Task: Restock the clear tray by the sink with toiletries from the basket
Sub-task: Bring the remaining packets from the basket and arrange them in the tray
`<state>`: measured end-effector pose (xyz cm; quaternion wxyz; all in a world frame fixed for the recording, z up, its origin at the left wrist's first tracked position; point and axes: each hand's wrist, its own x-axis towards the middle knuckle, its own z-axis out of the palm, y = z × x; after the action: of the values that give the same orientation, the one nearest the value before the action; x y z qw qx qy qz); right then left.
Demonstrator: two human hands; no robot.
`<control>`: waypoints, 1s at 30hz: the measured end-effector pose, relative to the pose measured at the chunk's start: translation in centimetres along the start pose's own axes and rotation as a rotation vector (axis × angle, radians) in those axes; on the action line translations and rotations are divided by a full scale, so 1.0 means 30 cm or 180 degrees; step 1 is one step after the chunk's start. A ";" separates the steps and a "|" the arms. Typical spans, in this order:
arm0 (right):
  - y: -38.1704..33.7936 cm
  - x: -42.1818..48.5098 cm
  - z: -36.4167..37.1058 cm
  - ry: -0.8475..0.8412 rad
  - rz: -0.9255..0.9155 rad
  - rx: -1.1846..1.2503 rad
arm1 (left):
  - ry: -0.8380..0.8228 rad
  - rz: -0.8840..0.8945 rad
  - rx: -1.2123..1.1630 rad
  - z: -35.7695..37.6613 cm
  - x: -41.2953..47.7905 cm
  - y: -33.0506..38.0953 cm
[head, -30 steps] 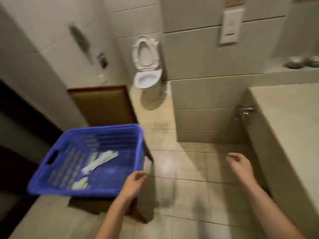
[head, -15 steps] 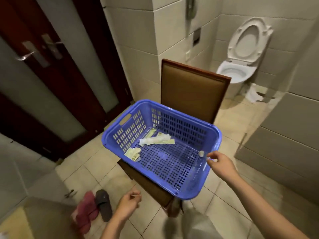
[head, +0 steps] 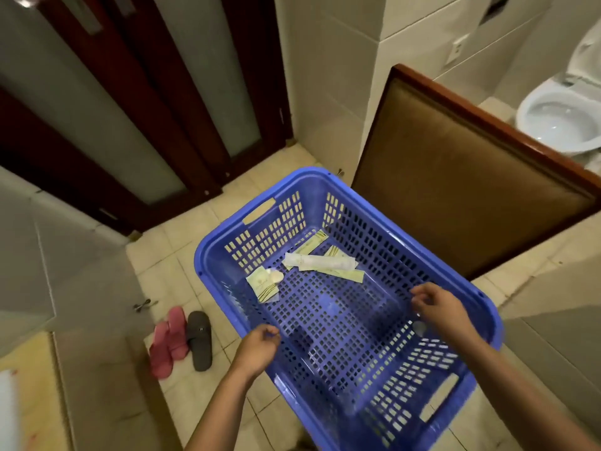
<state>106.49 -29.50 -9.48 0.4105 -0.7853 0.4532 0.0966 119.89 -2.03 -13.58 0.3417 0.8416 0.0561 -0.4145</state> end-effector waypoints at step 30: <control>-0.175 0.723 1.192 -0.1476 0.0071 0.0353 | 0.1298 -0.1293 -0.0195 0.203 0.963 -0.047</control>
<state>130.90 -15.70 -40.97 0.5451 -0.7133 0.3601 0.2538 134.13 -10.20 -38.17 0.2586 0.8684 0.3035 -0.2948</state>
